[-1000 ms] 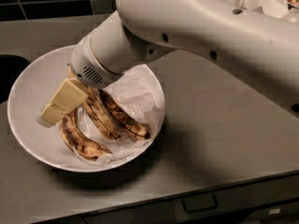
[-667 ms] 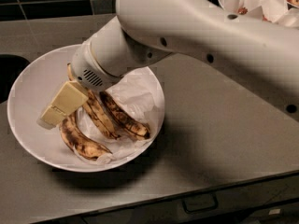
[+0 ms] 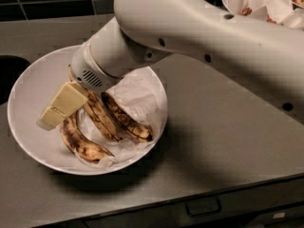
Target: Pick banana from white bowl
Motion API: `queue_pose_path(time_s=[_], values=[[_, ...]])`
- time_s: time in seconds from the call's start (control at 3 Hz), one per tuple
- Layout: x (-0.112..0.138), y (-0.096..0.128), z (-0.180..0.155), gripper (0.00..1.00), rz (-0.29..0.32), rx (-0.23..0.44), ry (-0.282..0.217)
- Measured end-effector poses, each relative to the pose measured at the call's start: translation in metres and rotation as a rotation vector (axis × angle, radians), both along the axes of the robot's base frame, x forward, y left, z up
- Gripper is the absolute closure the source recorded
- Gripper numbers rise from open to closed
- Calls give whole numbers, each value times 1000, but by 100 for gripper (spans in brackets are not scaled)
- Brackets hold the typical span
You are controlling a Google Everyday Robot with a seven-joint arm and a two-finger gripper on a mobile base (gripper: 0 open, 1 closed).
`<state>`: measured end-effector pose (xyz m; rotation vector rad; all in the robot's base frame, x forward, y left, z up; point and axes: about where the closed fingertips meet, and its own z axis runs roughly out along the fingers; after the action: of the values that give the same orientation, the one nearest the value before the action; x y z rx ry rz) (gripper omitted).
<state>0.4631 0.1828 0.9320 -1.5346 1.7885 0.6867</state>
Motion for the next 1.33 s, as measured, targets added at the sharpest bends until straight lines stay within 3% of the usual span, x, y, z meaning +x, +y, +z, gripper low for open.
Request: queue_pose_path(time_s=[1.33], values=[[10, 0, -15, 4, -18, -4, 44]])
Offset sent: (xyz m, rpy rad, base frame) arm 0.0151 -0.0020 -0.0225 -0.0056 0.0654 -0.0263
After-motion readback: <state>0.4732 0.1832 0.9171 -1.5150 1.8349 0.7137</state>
